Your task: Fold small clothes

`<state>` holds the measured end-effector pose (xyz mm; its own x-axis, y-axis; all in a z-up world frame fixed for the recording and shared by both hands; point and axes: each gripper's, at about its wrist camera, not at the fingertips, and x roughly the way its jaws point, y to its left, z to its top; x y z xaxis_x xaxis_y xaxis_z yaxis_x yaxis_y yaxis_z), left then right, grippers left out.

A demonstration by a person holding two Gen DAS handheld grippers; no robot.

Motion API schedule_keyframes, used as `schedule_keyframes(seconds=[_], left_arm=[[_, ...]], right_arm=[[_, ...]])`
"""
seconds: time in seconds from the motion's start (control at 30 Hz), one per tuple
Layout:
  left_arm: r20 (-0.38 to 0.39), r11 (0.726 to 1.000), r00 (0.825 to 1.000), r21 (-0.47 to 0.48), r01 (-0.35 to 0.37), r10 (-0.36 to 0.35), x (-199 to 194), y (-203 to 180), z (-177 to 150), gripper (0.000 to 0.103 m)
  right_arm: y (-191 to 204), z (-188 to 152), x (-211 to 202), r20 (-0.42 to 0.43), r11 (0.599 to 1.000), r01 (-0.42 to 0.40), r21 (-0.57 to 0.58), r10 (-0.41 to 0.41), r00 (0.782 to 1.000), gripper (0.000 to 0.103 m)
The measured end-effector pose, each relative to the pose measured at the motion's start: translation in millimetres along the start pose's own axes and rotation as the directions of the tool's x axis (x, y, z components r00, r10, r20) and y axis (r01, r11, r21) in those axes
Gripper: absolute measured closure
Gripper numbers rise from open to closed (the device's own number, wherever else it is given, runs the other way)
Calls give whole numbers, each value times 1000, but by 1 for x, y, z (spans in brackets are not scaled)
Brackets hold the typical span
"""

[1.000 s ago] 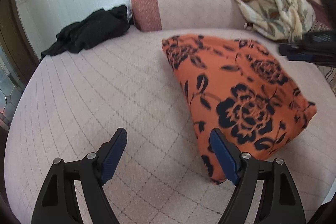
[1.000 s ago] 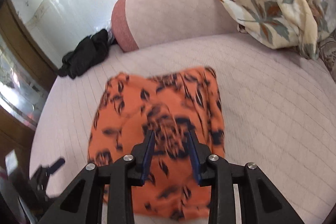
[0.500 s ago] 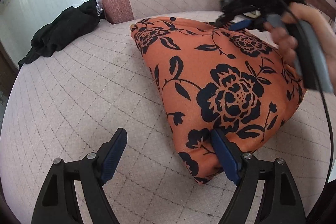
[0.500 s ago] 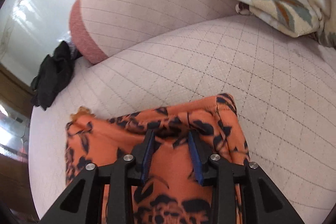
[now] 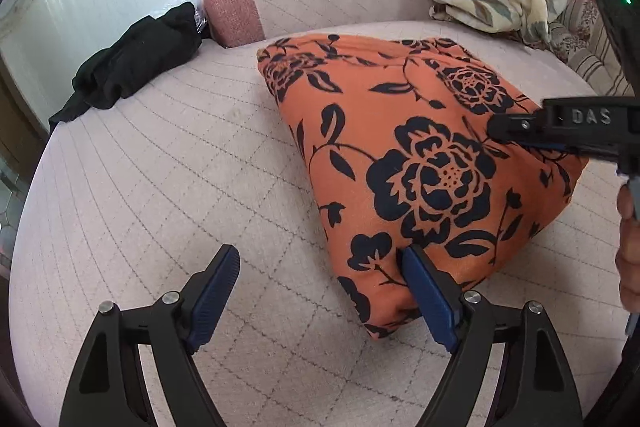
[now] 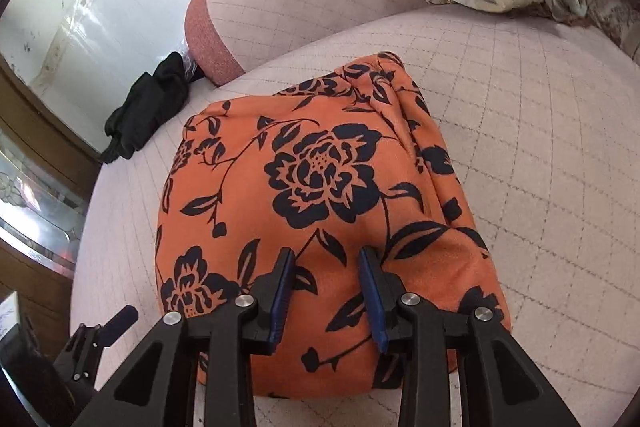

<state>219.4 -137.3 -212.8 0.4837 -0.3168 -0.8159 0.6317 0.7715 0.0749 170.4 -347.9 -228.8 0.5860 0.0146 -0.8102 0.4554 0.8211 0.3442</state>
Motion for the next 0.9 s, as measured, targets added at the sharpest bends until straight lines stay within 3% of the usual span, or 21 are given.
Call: schedule_keyframes(seconds=[0.13,0.27,0.33,0.4,0.5,0.63,0.73,0.83,0.9], left_arm=[[72,999,997,-43,11,-8,-17,11,7,19],[63,995,998,-93,30,-24,-13,19,13,19],[7,997,1000,-72,18,-18,1,14,12,19],[-33,998,999,-57,26,-28,9,9,8,19],[-28,998,999,-54,24,-26,4,5,8,19],[29,996,999,-75,40,-38,-15,15,13,19],[54,994,998,-105,22,-17,-25,33,16,19],[14,992,999,-119,-30,32,-17,49,15,19],[-19,990,999,-132,-39,37,-9,55,15,19]], right_arm=[[17,28,-12,51,999,-31,-40,33,998,66],[25,63,2,71,998,20,-52,-16,997,66],[16,79,28,25,997,77,-19,-76,997,66],[3,86,59,-78,993,114,10,-113,991,66],[19,100,53,-69,987,158,-38,-160,985,65],[72,115,40,-41,992,11,-126,-16,999,65],[119,115,62,-133,969,-108,-221,80,988,65],[141,104,110,-286,959,-145,-245,72,956,64],[141,101,137,-307,967,-120,-227,45,950,61]])
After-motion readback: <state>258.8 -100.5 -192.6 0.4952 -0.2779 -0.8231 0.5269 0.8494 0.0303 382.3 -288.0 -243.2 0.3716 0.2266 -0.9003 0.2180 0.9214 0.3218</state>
